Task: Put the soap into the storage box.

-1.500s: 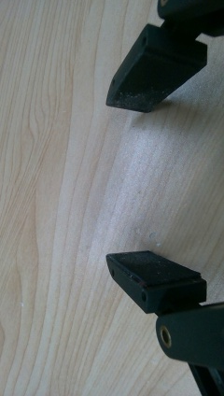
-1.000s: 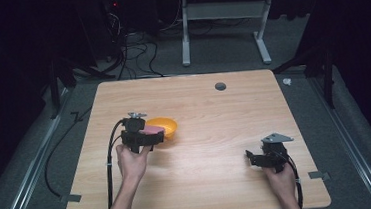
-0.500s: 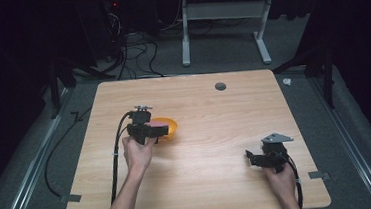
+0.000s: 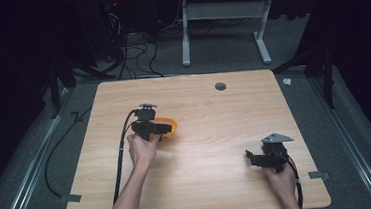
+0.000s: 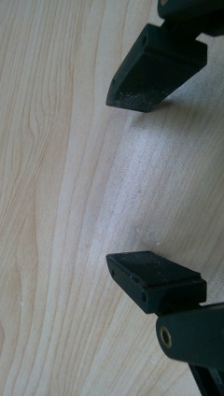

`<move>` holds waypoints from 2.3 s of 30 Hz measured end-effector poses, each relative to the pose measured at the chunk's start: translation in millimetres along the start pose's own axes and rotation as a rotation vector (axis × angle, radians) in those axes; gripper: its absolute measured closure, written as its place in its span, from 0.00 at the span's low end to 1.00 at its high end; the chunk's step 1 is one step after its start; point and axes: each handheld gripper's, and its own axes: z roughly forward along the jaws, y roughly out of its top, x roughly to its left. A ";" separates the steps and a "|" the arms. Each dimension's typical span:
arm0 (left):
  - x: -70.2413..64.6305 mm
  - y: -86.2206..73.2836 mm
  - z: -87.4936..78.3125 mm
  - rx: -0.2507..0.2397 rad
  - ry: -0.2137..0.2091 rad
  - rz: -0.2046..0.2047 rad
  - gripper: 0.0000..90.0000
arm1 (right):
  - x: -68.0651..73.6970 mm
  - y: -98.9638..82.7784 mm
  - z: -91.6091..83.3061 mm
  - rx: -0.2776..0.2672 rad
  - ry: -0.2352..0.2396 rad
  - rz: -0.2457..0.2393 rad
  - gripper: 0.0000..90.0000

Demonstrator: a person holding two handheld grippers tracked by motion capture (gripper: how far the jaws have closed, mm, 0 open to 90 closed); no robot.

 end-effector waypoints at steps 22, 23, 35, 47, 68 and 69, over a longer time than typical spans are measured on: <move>-2.3 -2.0 9.6 0.006 0.053 -0.010 0.15 | 0.0 0.0 0.0 0.000 0.000 0.000 0.24; -2.4 -2.0 9.6 0.007 0.054 -0.010 0.15 | 0.0 0.0 0.0 0.000 0.000 -0.001 0.24; -4.7 -2.7 9.7 0.008 0.076 -0.006 0.15 | 0.0 0.0 0.0 0.000 0.000 -0.001 0.24; -5.0 -1.2 8.3 -0.006 0.092 -0.019 0.12 | 0.0 0.0 0.0 0.000 0.000 0.000 0.24; 6.0 -9.2 -27.5 -0.109 0.057 -0.021 0.15 | 0.1 -0.1 0.1 0.000 0.000 -0.004 0.24; 7.0 -10.5 -29.1 -0.110 0.064 -0.020 0.16 | 0.0 0.0 0.2 -0.001 0.000 -0.006 0.24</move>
